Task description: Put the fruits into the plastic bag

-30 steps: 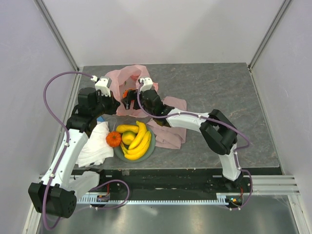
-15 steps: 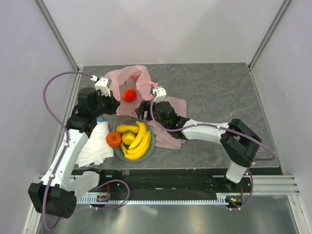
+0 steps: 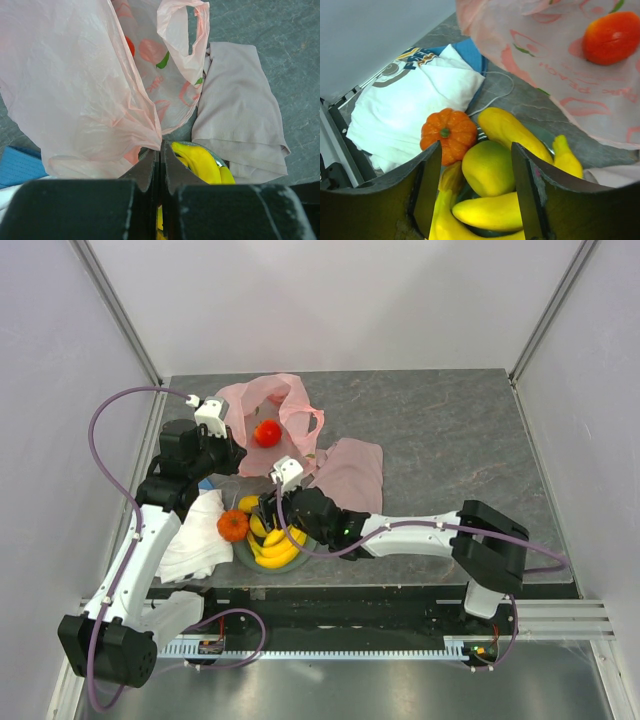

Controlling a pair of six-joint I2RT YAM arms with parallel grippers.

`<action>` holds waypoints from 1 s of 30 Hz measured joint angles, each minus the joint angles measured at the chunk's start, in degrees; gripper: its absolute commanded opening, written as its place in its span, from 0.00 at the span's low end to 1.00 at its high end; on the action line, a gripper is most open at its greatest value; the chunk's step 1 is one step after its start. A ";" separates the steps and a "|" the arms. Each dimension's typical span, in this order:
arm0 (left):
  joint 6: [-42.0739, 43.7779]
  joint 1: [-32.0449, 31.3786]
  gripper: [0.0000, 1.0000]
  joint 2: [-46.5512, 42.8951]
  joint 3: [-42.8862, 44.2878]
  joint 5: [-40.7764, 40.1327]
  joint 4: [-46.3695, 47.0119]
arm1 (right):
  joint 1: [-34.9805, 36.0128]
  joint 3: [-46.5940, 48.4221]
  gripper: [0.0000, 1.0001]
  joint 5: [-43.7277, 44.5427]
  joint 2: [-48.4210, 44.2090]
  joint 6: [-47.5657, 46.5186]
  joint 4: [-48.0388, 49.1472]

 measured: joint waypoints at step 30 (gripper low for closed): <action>-0.02 0.00 0.01 0.20 0.00 0.00 0.00 | 0.94 11.91 0.49 -11.74 18.21 6.67 1.57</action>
